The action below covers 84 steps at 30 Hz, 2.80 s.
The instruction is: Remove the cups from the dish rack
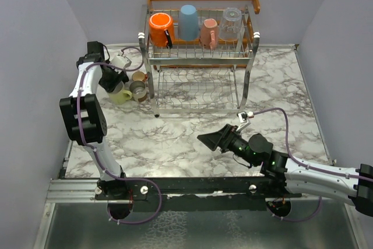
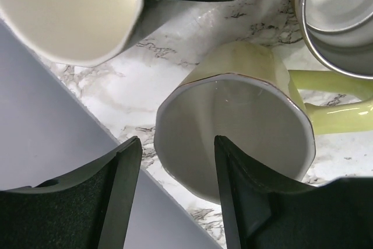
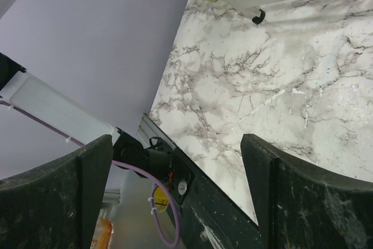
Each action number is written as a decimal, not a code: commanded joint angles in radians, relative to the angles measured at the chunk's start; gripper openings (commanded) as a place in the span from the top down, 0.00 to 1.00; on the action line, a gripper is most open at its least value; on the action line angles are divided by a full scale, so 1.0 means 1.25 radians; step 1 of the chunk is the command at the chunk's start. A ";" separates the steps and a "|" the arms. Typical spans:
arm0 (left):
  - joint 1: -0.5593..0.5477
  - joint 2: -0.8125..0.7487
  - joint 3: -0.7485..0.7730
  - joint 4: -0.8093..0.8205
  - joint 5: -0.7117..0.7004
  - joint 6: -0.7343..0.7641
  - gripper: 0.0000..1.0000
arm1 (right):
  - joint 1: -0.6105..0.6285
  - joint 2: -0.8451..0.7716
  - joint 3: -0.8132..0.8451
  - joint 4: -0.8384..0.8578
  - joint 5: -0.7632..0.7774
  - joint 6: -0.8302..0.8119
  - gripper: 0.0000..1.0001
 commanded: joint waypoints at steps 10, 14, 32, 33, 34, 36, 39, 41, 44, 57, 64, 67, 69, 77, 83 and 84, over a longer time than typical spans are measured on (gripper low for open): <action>0.001 -0.192 0.026 0.005 0.078 -0.086 0.29 | -0.001 0.002 0.162 -0.181 0.094 -0.150 0.09; 0.004 -0.314 -0.038 -0.028 0.191 -0.086 0.22 | 0.000 0.051 0.339 -0.306 0.131 -0.246 0.09; 0.003 -0.622 -0.315 -0.119 0.421 -0.066 0.14 | -0.001 0.363 0.993 -0.542 0.480 -0.720 0.18; 0.003 -0.627 -0.324 -0.118 0.426 -0.063 0.14 | -0.001 0.387 1.026 -0.543 0.499 -0.754 0.20; 0.003 -0.632 -0.335 -0.118 0.430 -0.060 0.14 | -0.001 0.407 1.058 -0.541 0.520 -0.785 0.23; 0.003 -0.642 -0.350 -0.118 0.439 -0.055 0.14 | -0.014 0.441 1.112 -0.531 0.529 -0.840 0.28; 0.003 -0.651 -0.360 -0.121 0.453 -0.053 0.15 | -0.070 0.521 1.235 -0.600 0.494 -0.847 0.36; 0.003 -0.656 -0.362 -0.126 0.463 -0.051 0.19 | -0.124 0.581 1.319 -0.676 0.444 -0.823 0.37; 0.003 -0.665 -0.364 -0.137 0.476 -0.045 0.20 | -0.203 0.664 1.413 -0.753 0.355 -0.797 0.37; 0.003 -0.682 -0.331 -0.178 0.491 -0.017 0.20 | -0.340 0.795 1.501 -0.812 0.178 -0.747 0.46; 0.003 -0.680 -0.328 -0.175 0.500 -0.021 0.20 | -0.349 0.812 1.489 -0.809 0.158 -0.746 0.50; 0.004 -0.680 -0.327 -0.175 0.503 -0.022 0.20 | -0.355 0.827 1.494 -0.812 0.144 -0.742 0.53; 0.003 -0.684 -0.329 -0.176 0.503 -0.021 0.20 | -0.357 0.838 1.496 -0.813 0.143 -0.738 0.56; 0.003 -0.693 -0.320 -0.210 0.530 0.009 0.20 | -0.359 0.845 1.526 -0.810 0.150 -0.730 0.87; 0.003 -0.695 -0.326 -0.221 0.551 0.023 0.20 | -0.359 0.801 1.549 -0.777 0.141 -0.740 0.99; 0.003 -0.694 -0.327 -0.223 0.555 0.026 0.20 | -0.359 0.785 1.541 -0.763 0.138 -0.743 0.99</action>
